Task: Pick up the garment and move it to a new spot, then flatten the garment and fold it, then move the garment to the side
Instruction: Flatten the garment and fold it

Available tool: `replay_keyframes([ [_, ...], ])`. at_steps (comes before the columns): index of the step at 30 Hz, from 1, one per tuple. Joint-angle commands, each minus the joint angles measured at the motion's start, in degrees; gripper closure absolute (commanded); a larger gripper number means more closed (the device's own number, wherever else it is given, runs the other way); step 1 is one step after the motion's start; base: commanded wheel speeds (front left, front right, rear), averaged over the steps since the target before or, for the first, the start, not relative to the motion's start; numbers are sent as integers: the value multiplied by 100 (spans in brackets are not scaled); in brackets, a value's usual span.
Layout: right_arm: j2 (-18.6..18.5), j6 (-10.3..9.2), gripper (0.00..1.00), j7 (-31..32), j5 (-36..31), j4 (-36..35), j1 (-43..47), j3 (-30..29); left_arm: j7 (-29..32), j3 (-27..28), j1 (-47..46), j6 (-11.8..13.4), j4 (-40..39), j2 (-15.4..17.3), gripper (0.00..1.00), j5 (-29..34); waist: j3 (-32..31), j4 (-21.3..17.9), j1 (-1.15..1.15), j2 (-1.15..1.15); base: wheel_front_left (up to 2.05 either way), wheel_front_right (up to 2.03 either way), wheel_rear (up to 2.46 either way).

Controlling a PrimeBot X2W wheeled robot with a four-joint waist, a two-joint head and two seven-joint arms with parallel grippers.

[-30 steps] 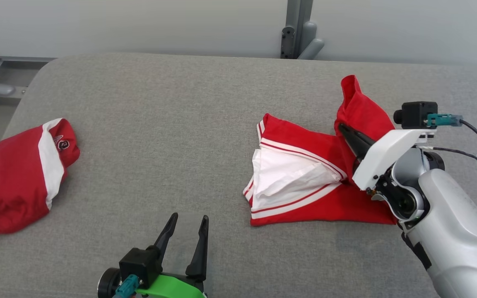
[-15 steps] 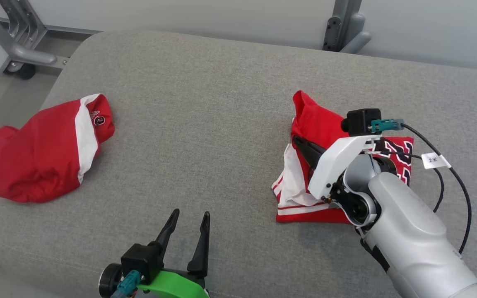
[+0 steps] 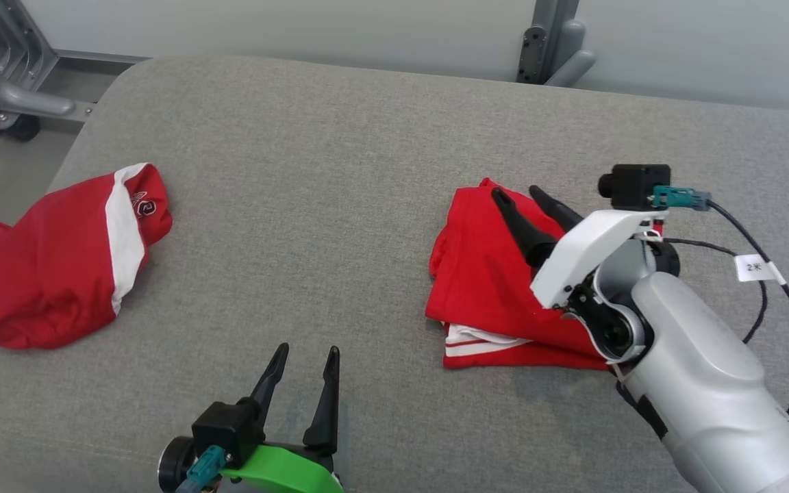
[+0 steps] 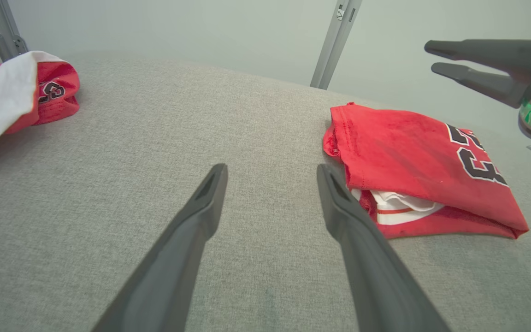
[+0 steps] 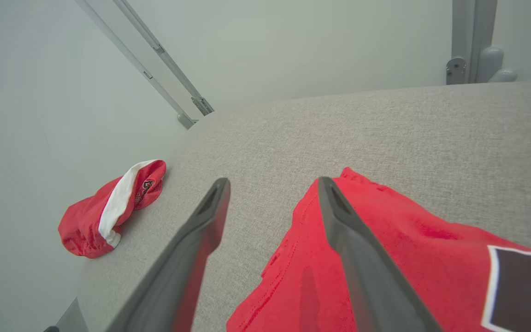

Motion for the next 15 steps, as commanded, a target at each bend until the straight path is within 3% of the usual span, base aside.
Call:
replay_keyframes([
  [1,-136,-1,0,-107,21,-116,153,-66,-34,16,32,15,-5,23,0,-56,-78,-166,0,0,0,0,0],
  [10,-960,-1,0,-1360,-587,-1009,989,-361,-85,364,153,167,-109,72,0,-248,-255,-872,0,0,0,0,0],
  [15,-1017,-1,0,-1879,-1170,-1096,1527,-613,-131,634,197,278,-190,178,0,-83,-388,-1191,0,0,0,0,0],
])
